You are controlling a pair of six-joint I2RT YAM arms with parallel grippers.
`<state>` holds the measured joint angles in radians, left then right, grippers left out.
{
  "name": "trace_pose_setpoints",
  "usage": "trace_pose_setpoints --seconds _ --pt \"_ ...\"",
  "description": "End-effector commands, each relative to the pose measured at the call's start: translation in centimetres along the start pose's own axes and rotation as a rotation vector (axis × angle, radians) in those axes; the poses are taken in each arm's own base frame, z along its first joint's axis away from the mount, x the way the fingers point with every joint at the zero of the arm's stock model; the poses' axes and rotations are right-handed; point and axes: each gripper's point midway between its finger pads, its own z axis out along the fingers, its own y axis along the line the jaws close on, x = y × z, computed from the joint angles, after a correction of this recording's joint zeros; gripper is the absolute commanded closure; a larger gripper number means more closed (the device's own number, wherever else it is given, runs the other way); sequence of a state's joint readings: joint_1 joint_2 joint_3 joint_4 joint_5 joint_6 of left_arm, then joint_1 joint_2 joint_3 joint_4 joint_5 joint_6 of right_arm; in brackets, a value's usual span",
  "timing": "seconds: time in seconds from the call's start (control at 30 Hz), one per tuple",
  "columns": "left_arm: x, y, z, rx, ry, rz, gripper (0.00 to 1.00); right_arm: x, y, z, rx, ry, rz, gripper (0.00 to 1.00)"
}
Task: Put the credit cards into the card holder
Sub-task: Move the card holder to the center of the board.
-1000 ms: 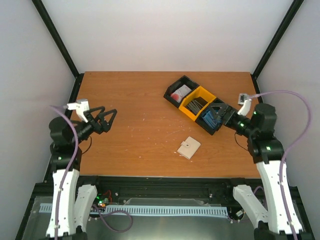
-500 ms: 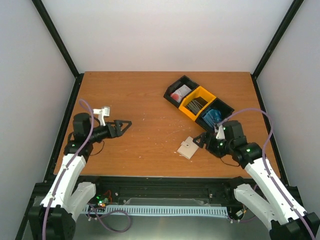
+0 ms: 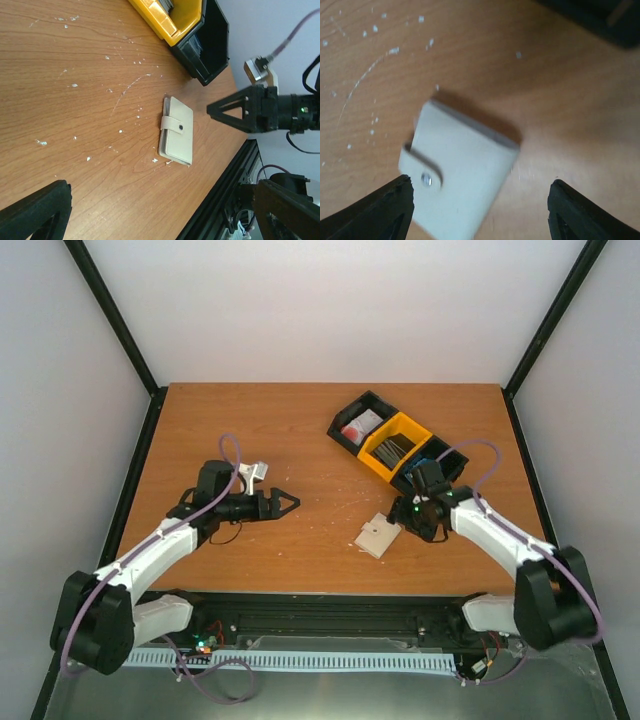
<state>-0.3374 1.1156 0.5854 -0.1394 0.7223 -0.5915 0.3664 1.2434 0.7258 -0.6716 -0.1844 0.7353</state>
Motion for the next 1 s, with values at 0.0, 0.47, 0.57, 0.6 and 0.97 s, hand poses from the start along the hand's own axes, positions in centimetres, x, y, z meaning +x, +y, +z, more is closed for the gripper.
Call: trace_pose_setpoints --seconds 0.0,0.47,0.57,0.6,0.97 --pt "-2.0 -1.3 0.6 0.005 -0.032 0.093 0.0 -3.7 1.3 1.8 0.027 -0.092 -0.106 0.27" --pt "-0.5 0.7 1.5 -0.05 0.044 0.114 0.0 1.5 2.1 5.7 -0.056 0.13 -0.164 0.46" --pt "0.0 1.0 1.5 -0.056 0.055 0.105 0.0 4.4 2.7 5.7 -0.068 0.201 -0.135 0.5" --pt "0.1 1.1 1.4 -0.059 0.053 0.101 0.0 5.4 3.0 5.8 -0.072 0.226 -0.121 0.52" --pt "2.3 6.4 1.7 -0.259 0.067 -0.071 0.0 9.0 12.5 8.0 -0.223 0.306 -0.162 0.54"
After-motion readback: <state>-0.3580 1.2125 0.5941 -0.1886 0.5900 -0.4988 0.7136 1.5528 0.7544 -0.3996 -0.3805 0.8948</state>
